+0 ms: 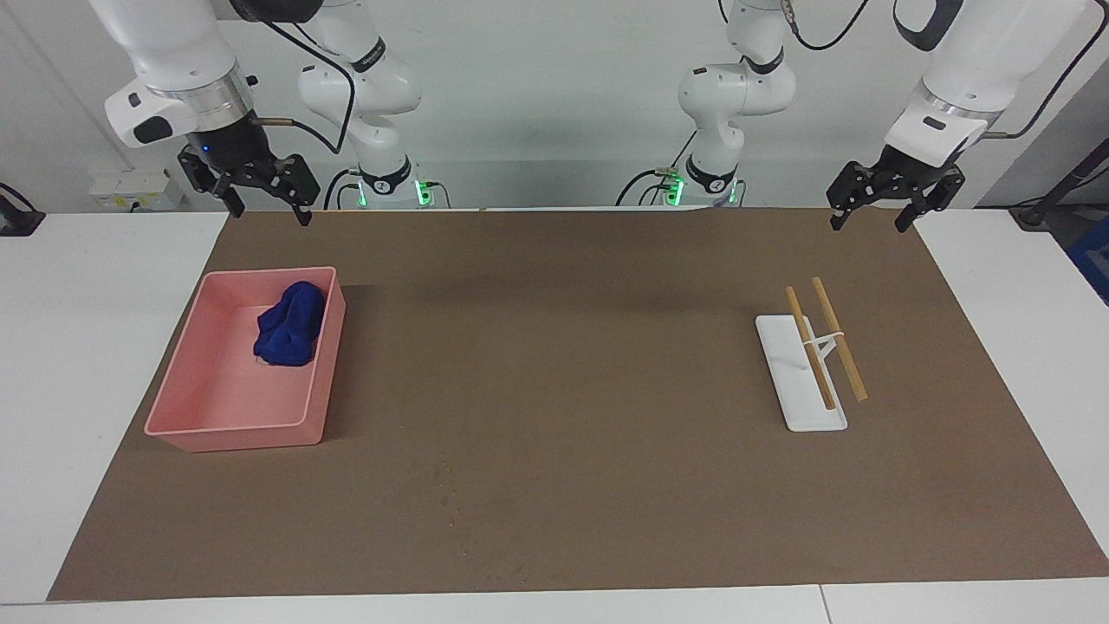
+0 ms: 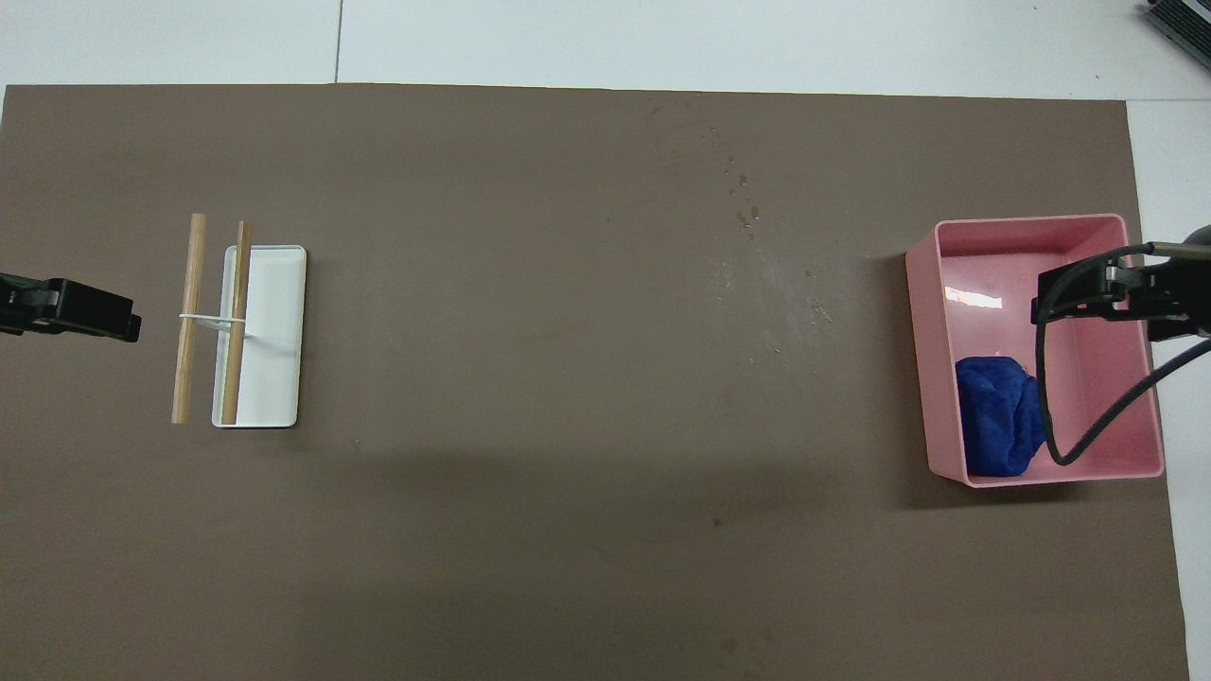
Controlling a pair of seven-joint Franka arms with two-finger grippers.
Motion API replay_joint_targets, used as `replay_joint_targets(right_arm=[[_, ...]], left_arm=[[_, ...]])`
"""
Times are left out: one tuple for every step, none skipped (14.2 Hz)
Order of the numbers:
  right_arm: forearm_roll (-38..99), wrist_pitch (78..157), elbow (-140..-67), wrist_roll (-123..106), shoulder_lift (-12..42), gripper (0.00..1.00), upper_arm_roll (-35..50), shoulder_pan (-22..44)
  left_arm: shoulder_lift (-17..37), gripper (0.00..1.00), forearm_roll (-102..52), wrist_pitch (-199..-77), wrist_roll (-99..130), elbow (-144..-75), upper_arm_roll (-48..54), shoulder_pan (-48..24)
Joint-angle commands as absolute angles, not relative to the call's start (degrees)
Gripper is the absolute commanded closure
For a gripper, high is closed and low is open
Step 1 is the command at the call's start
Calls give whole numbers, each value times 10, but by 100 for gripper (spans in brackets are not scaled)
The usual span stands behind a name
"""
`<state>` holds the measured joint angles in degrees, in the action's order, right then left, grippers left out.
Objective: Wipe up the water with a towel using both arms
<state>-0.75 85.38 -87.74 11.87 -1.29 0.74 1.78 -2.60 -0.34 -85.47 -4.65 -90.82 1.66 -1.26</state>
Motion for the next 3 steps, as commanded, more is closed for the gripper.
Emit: replay_joint_targets(right_arm=[[6,860,-883,104,-14,0,12,7],[6,858,-883,102,-15,0,12,5],[6,856,-883,102,-15,0,12,4]], left_arm=[[-35,0,3,-824,-51,-895,11,-18],[-36,0,3,-831,-50,-901,10,-18],[-37,0,3,-840,-51,-903,11,-17]])
